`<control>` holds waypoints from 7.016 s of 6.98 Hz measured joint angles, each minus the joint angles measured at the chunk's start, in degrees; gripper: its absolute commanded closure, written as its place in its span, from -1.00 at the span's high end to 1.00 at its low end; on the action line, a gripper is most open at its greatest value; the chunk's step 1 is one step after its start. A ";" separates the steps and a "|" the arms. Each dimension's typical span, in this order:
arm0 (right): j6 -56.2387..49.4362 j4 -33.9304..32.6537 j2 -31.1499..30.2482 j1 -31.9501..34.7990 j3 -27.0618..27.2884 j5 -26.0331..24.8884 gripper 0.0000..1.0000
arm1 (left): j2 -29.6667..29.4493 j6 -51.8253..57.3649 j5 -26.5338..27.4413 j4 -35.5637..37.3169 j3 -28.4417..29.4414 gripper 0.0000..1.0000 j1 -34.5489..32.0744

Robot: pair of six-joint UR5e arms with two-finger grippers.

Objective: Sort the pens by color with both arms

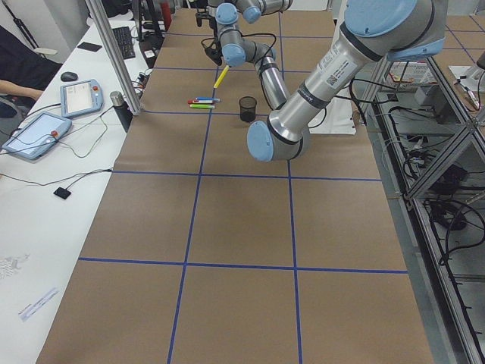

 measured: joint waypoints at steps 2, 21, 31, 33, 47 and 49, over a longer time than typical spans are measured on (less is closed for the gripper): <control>0.00 -0.83 -0.01 0.14 -0.07 0.40 0.96 | 0.69 13.75 0.75 -0.35 2.49 -0.72 -1.96; -0.05 -1.77 0.52 1.99 -2.72 1.16 0.96 | -7.72 58.41 14.18 -10.86 32.87 0.28 4.44; -24.23 2.40 -2.51 21.99 -19.30 14.80 0.97 | 24.90 95.77 -10.99 2.81 5.07 0.34 -24.73; -27.14 2.69 -4.96 24.57 -19.48 15.55 0.97 | 32.34 104.79 -16.80 2.95 4.67 0.34 -32.85; -36.27 13.23 -20.34 31.85 -19.88 12.17 0.99 | 46.72 122.26 -18.19 3.34 8.14 0.98 -47.16; -36.22 13.13 -20.87 31.82 -19.90 12.26 0.99 | 47.46 122.27 -18.17 3.34 7.75 0.98 -47.53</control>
